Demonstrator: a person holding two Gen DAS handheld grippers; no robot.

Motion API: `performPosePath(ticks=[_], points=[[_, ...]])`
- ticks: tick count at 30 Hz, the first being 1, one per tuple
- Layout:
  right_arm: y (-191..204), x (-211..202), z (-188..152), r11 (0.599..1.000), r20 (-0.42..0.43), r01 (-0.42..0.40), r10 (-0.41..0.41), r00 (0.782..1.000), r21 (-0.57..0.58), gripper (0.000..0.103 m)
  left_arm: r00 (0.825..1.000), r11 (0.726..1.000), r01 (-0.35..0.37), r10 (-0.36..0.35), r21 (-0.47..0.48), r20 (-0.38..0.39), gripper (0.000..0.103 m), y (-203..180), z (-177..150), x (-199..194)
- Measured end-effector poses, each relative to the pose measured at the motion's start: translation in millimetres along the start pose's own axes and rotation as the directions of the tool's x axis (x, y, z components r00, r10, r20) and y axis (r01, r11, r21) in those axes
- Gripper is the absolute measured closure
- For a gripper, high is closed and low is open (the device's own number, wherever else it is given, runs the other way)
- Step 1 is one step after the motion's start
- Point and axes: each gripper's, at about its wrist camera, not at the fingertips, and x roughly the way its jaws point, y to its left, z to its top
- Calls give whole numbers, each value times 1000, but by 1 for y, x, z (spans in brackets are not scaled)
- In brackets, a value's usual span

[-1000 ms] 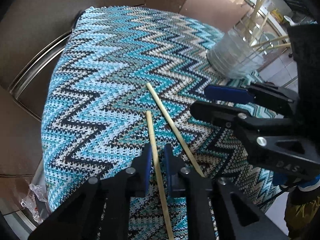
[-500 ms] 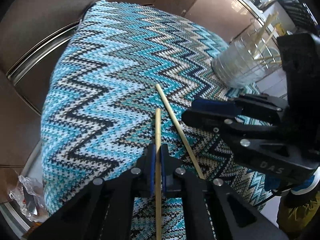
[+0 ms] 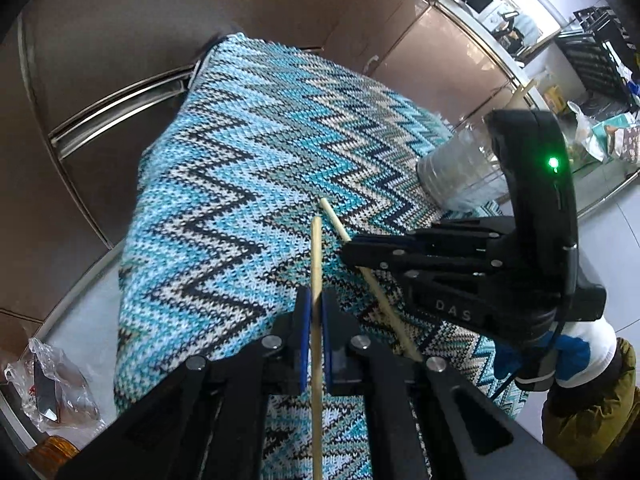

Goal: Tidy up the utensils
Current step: 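Grasp a bamboo chopstick with left tool while right tool grasps the last one, then lift both held chopsticks and carry them over the wire holder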

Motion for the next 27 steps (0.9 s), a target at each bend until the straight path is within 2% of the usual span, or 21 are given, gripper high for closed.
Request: performPosePath(ticks=[5,9,13,18,23,27], points=[[4,-23,-12,1000,53,9,-9,999,4,98,997,999,-36,35,22,71,98,-9,-10,-24],[6,-54,-31,1000,138,7,-8,990,11,98,985,994,-91,81,59,151,98,-29,-22,-48],[9,-87,-59,1000,229,14,-17,973,14,98,969,985,-140,115,101,219,98,-52,-33,-67],[11,-124,-95,999,338,17,-32,941,48,98,944,968,-195,142,156,297,98,-85,-47,-89],[11,-159,-125,997,449,14,-48,892,78,98,922,949,-236,150,211,357,98,-116,-61,-106],[9,-183,-148,995,512,21,-70,856,101,98,912,938,-249,144,241,383,98,-135,-70,-115]])
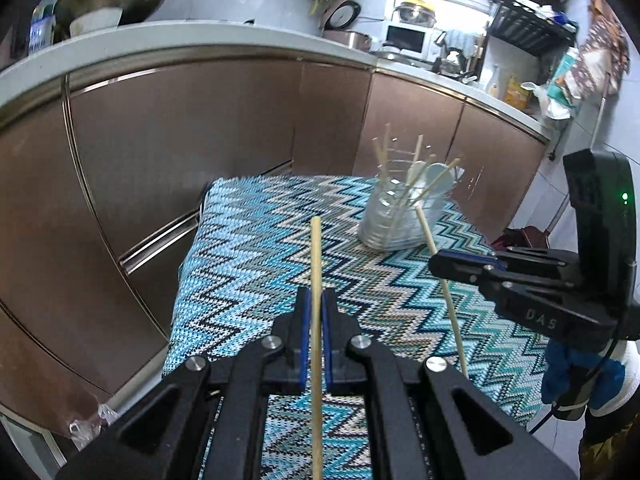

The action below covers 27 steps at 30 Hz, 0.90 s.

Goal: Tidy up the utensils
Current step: 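Lift both held chopsticks and carry them over the wire holder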

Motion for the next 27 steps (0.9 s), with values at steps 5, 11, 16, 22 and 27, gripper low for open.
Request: performPosePath(ticks=[5,11,16,22,27], points=[[-5,-36,-6,1000,81,14,-14,997,12,98,1000,1000,4,-5,16,21,98,-15,5,-12],[-19,-77,6,999,218,20,-26,976,31,98,992,995,84,-79,-52,95,98,-17,42,-24],[-37,-114,38,999,383,36,-48,922,36,98,969,985,158,-141,-72,201,98,-28,98,-26],[-63,-128,80,998,556,35,-54,830,44,98,919,964,245,-198,-102,342,98,-44,166,2],[-86,-111,107,997,655,52,-78,751,59,98,877,957,264,-186,-121,443,98,-54,202,43]])
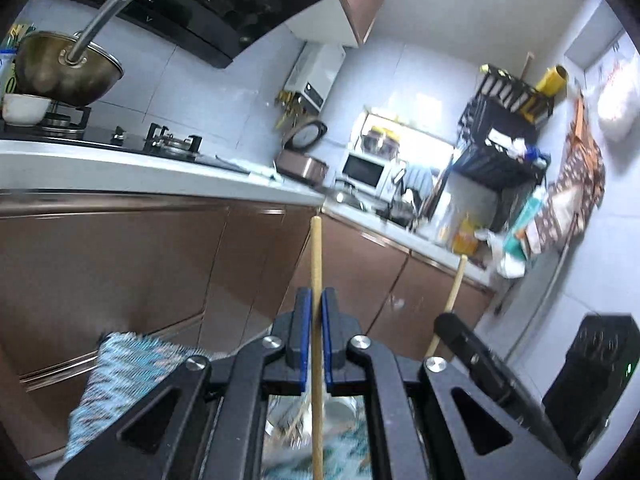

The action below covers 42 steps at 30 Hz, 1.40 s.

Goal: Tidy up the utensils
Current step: 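Lift both held chopsticks and carry them over the wire holder, then open both tools to drop the chopsticks into the holder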

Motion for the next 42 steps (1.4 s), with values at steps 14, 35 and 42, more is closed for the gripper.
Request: performPosePath(ticks=[14,35,42], points=[[-57,72,-57,993,35,114,-115,993,17,98,996,998,-68,69,-19,58,98,21,-51,111],[-67,56,-89,985,6,166,-167,986,43,84,988,990,-140,140,-3,62,87,31,-84,100],[-53,15,-67,977,39,209,-211,977,52,54,984,986,-165,163,20,70,56,18,-68,51]])
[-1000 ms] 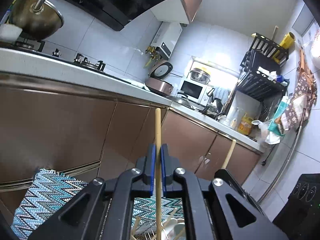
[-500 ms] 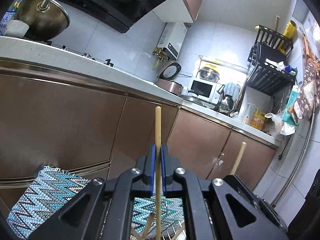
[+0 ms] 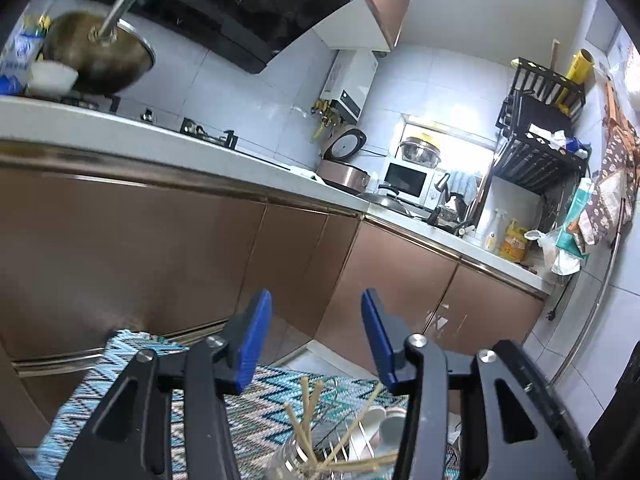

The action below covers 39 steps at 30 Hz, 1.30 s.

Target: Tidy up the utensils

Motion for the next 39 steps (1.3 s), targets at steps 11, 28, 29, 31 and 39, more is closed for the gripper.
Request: performPosePath(ticks=[11,28,29,31,39], points=[[34,-73,18,970,-112,218,-230,967,-110,15,991,987,-120,126,103,-51,35,-1,2,-91],[64,-192,29,919,-62,359,-373,926,-162,0,981,954,-186,192,235,-5,27,-24,-4,-204],[65,-196,31,919,-59,360,-373,926,-163,0,982,953,-184,189,239,4,27,-25,-4,-211],[70,-203,34,917,-49,360,-373,927,-169,0,982,953,-184,186,239,14,27,-26,-2,-220],[82,-229,42,914,-13,365,-373,928,-180,0,984,961,-178,172,212,49,27,-18,9,-255]])
